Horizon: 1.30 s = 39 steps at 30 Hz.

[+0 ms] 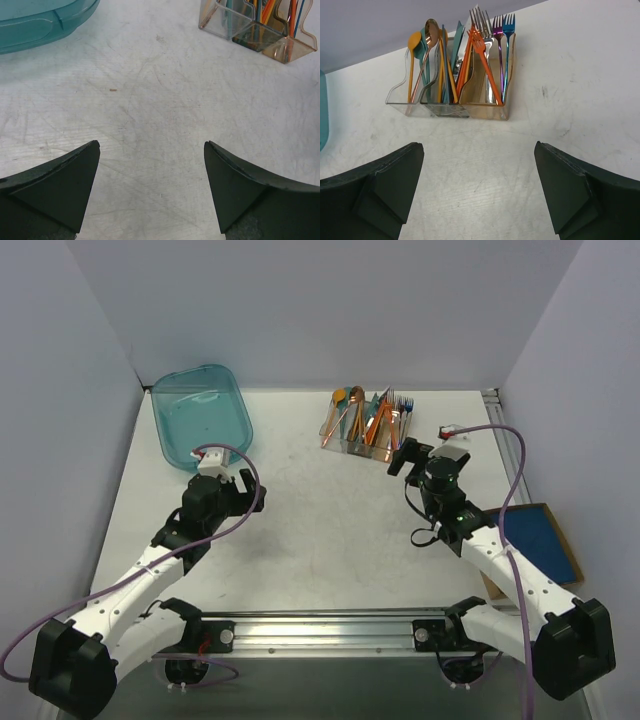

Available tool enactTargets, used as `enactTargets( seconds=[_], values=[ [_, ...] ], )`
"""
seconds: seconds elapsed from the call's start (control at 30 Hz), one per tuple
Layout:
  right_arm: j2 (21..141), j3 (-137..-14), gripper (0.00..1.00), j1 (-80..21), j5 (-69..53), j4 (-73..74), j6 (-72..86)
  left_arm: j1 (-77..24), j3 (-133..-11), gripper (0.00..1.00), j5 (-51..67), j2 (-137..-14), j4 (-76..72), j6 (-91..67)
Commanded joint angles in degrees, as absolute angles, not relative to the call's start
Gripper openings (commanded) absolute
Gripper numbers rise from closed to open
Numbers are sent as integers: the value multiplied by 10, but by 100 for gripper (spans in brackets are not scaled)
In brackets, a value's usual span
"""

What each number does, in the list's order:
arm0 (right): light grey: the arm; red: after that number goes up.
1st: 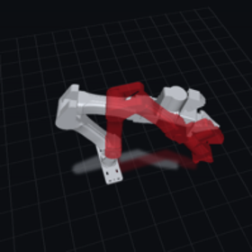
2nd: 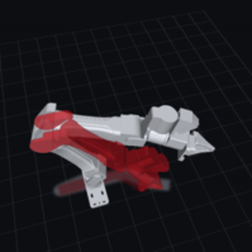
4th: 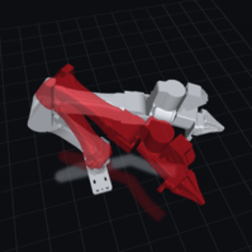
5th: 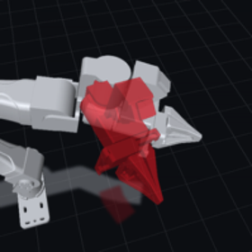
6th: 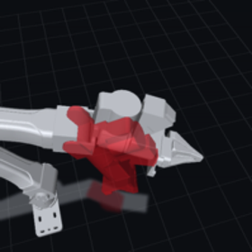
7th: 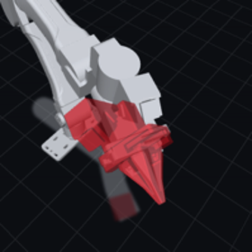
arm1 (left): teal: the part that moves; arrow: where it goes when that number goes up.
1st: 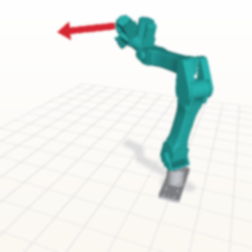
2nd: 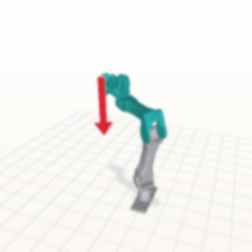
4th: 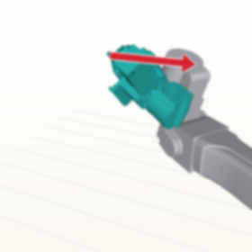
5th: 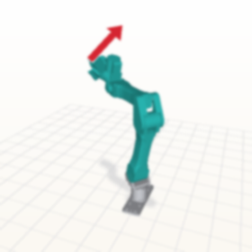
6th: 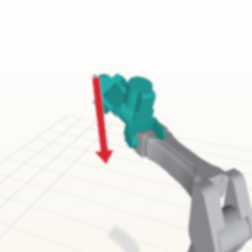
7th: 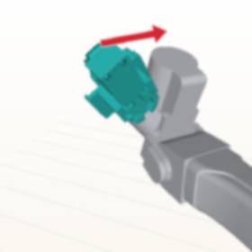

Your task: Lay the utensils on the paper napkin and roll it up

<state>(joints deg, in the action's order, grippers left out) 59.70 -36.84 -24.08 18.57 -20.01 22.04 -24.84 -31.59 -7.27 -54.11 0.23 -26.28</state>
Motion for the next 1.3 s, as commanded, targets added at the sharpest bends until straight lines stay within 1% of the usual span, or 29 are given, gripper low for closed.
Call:
enactTargets(
  seconds=[0.0, 0.27, 0.37, 0.4, 0.5, 0.57, 0.63, 0.73, 0.97, 1.0, 1.13, 1.17, 1.27],
  values=[
    [581, -372, 100, -242, 215, -196, 227, -251, -321, 94, -77, -532, -18, -255],
    [592, -413, 100, -240, 299, -96, 277, -251, -322, 94, -70, -529, -16, -259],
    [575, -419, 99, -223, 337, -3, 342, -251, -321, 94, -61, -533, -18, -266],
    [569, -420, 99, -211, 339, 31, 364, -251, -322, 94, -56, -537, -18, -269],
    [541, -424, 97, -115, 313, 127, 432, -251, -324, 94, -41, -546, -21, -277],
    [523, -420, 94, -75, 288, 177, 465, -251, -325, 94, -31, -552, -23, -282],
    [516, -417, 89, -63, 293, 216, 497, -251, -326, 94, -25, -555, -26, -286],
    [517, -417, 84, -52, 309, 242, 515, -251, -325, 94, -17, -556, -28, -291],
    [547, -419, 79, -4, 288, 269, 536, -251, -325, 94, -9, -548, -25, -297],
    [546, -417, 76, -2, 284, 266, 536, -251, -325, 94, -8, -548, -25, -299],
    [547, -396, 73, 59, 257, 252, 535, -251, -325, 94, -4, -547, -26, -301],
    [548, -389, 73, 87, 247, 245, 530, -251, -325, 94, -3, -548, -26, -301],
    [555, -359, 70, 133, 194, 214, 509, -251, -326, 94, -1, -551, -26, -303]
  ],
)
